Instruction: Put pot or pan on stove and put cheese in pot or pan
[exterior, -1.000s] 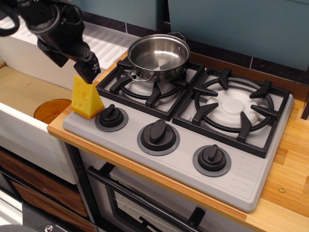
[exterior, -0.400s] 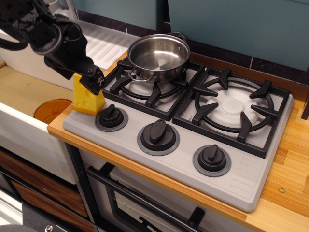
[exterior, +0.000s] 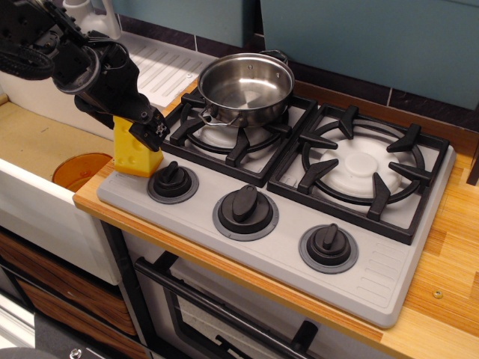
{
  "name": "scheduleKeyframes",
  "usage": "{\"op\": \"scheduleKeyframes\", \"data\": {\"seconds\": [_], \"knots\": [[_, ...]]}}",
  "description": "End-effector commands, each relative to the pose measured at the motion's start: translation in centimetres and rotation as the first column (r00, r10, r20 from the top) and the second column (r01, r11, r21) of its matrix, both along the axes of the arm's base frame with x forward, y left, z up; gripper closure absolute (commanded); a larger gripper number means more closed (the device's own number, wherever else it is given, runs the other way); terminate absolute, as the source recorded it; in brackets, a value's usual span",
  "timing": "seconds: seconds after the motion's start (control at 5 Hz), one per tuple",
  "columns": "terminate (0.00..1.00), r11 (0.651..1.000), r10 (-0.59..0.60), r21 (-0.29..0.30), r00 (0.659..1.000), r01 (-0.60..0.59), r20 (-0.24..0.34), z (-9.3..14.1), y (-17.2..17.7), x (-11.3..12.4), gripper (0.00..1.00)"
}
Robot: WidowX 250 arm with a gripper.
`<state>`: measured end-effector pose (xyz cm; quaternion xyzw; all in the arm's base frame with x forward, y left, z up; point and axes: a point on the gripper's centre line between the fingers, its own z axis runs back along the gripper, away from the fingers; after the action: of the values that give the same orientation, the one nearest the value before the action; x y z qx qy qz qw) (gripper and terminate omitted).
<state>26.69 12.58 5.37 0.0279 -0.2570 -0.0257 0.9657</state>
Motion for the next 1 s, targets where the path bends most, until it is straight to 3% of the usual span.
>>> {"op": "scheduleKeyframes", "data": {"seconds": [0.0, 0.4, 0.8], "knots": [[0.00, 0.999, 0.036, -0.025, 0.999, -0.037, -0.022, 1.9, -1.1, 0.8, 1.00], [0.00, 0.998, 0.048, -0.036, 0.998, -0.050, -0.045, 3.2, -1.8, 0.9, 1.00], [0.00, 0.992, 0.110, -0.054, 0.992, -0.113, -0.063, 7.7, -4.0, 2.3, 1.00]]}}
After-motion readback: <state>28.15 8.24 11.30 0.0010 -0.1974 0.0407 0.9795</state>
